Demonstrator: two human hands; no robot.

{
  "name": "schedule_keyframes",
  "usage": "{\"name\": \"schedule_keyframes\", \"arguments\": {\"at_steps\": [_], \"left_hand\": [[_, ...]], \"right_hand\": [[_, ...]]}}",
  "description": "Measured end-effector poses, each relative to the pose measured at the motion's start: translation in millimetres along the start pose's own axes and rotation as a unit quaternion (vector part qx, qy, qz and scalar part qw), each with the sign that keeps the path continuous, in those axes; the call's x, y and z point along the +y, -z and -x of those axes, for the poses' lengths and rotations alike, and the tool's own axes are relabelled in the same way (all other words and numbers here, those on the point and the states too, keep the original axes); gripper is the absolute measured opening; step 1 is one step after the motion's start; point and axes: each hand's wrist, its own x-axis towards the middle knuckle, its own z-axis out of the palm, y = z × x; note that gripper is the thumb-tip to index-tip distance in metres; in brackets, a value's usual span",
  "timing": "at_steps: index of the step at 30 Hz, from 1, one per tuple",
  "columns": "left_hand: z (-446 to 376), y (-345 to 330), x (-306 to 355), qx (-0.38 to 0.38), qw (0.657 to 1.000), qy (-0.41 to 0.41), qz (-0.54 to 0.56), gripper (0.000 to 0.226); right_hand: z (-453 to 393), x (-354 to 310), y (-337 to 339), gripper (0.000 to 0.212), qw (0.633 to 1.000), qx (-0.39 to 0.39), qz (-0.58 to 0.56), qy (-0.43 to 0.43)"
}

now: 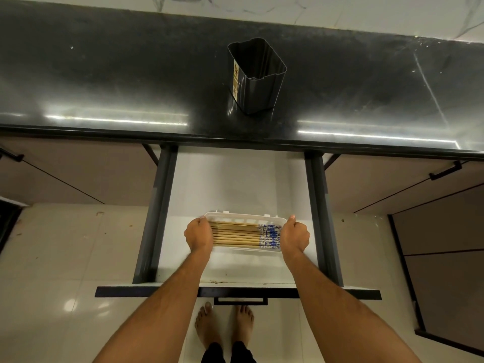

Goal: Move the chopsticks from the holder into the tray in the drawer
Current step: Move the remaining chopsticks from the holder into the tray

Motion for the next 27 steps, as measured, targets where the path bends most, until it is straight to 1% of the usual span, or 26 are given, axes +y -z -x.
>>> {"name": "schedule_keyframes", "arguments": {"at_steps": [7,12,17,21,27], "left_hand": [[1,2,-3,0.002,1.0,0.004,-0.005,0.031],[5,3,-7,0.018,1.0,-0.007,-0.015,0.032],[6,2,-5,0.024,0.999,-0.013,-0.021,0.034],[7,3,-4,0.015,1.0,-0.011,-0.019,0.032],[9,4,-5,0.002,1.0,-0.007,-0.017,0.03]], "right_hand": [[-1,1,-1,0.045,1.0,-0.019,0.012,0.007],[-2,4,-1,0.041,0.999,-0.031,0.016,0.014],[-2,5,1,0.041,0.999,-0.039,0.012,0.02],[-2,6,3,0.04,0.998,-0.049,0.006,0.027],[-2,7,9,0.04,0.995,-0.091,-0.006,0.047]]}}
